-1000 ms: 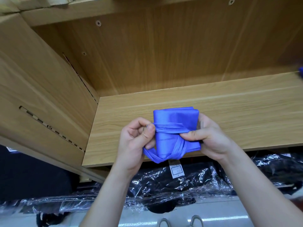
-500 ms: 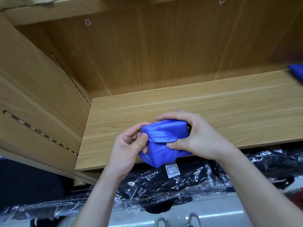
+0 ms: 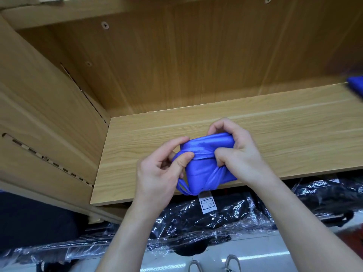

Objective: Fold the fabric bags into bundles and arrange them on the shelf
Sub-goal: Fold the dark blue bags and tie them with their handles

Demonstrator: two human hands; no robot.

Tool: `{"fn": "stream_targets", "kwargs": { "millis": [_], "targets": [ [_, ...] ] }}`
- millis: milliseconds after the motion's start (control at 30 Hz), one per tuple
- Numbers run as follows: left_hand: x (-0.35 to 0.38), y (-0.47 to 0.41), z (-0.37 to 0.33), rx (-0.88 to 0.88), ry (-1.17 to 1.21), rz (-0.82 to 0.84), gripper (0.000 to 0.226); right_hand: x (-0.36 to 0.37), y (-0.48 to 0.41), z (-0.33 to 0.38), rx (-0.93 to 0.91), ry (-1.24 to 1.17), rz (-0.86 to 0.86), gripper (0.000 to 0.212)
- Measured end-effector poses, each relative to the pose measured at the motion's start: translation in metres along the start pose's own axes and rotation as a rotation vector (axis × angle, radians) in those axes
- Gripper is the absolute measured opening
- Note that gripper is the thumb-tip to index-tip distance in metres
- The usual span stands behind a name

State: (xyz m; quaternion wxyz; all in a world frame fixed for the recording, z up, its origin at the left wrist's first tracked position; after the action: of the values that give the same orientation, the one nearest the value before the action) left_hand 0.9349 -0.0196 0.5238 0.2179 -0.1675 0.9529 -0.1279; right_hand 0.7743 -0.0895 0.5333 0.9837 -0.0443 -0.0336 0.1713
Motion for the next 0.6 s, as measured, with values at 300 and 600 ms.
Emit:
{"fn": "stream_targets", "kwargs": {
  "millis": [300,600],
  "targets": [
    [0.005,0.01,0.005,0.522,-0.75,-0.13,0.023,0.0,-0.004,-0.007,0.037,0.071,0.029,0.04],
    [0.018,0.011,-0.004,0.279,-0.591,-0.138,0.011,-0.003,-0.003,-0.003,0.003,0.147,0.154,0.037]
  ]
}}
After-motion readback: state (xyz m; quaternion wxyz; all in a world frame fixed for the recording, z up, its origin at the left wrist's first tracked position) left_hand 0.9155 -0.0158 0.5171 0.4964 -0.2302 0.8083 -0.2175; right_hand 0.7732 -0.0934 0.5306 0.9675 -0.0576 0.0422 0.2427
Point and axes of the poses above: each hand's wrist, its own y-axis away from the middle knuckle, its own x-axis out of the palm, z = x × y, the point moved 2 cm from there along -y, towards the middle knuckle, and after that the axes turned 11 degrees about -y, right-handed, at the moved point
